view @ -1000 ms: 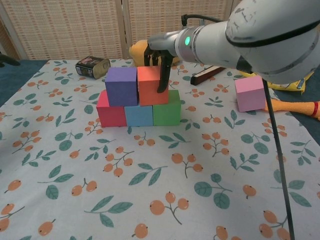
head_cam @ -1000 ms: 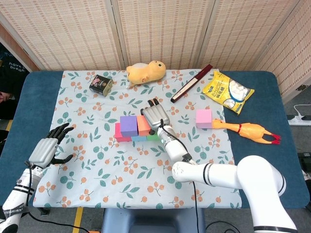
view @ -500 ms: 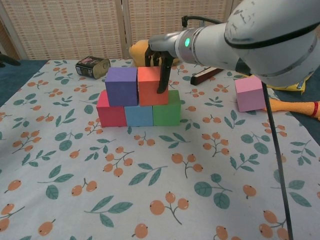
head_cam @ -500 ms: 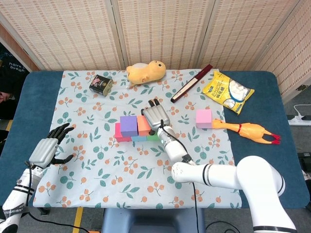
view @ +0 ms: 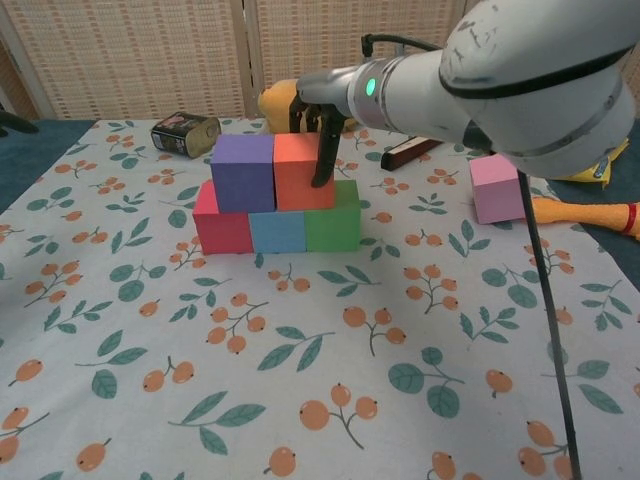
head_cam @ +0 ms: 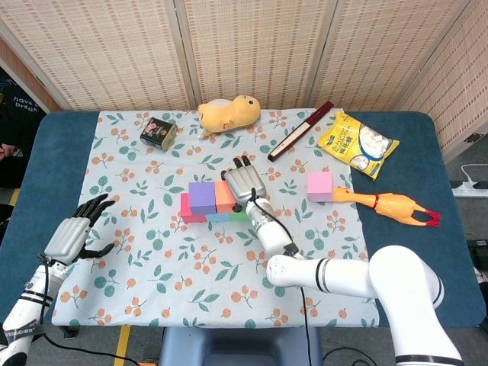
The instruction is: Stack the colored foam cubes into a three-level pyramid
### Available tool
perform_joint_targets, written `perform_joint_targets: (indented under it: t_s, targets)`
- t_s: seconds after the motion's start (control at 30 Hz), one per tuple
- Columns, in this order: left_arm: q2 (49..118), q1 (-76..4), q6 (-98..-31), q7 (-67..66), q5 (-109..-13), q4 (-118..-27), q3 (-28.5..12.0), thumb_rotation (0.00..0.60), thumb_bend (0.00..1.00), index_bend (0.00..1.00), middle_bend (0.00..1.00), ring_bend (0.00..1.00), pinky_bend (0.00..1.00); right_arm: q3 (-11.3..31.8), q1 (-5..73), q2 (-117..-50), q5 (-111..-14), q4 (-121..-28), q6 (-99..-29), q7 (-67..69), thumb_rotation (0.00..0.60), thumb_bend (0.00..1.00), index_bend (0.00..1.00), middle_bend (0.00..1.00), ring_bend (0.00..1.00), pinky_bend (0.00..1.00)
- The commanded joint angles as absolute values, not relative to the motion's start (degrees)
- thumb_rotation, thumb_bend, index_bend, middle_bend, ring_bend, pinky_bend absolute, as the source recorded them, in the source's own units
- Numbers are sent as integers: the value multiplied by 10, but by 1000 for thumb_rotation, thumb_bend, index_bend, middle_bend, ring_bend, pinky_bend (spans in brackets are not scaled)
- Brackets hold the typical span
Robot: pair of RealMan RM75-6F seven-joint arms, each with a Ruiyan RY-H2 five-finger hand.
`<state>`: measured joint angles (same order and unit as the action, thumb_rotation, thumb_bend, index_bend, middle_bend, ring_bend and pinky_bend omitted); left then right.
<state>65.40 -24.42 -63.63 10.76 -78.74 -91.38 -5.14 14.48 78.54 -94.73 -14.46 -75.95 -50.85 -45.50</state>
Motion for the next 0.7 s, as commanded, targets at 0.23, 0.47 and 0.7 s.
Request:
perform_joint_targets:
  t_s: [0.23, 0.47, 0.7]
  targets:
    - [654, -243, -637, 111, -789, -913, -51, 600, 261, 106, 0, 0, 106, 148, 783, -947, -144, -765, -512, -459, 600, 111, 255, 363, 41, 0]
    - [653, -242, -639, 112, -790, -914, -51, 600, 262, 98, 0, 0, 105, 149, 780, -943, -146, -774, -516, -461, 600, 110, 134, 331, 18, 0]
    - [652, -243, -638, 104, -787, -916, -52, 600, 260, 95, 0, 0, 105, 150, 775, -935, -150, -787, -519, -459, 600, 111, 16, 241, 0, 0]
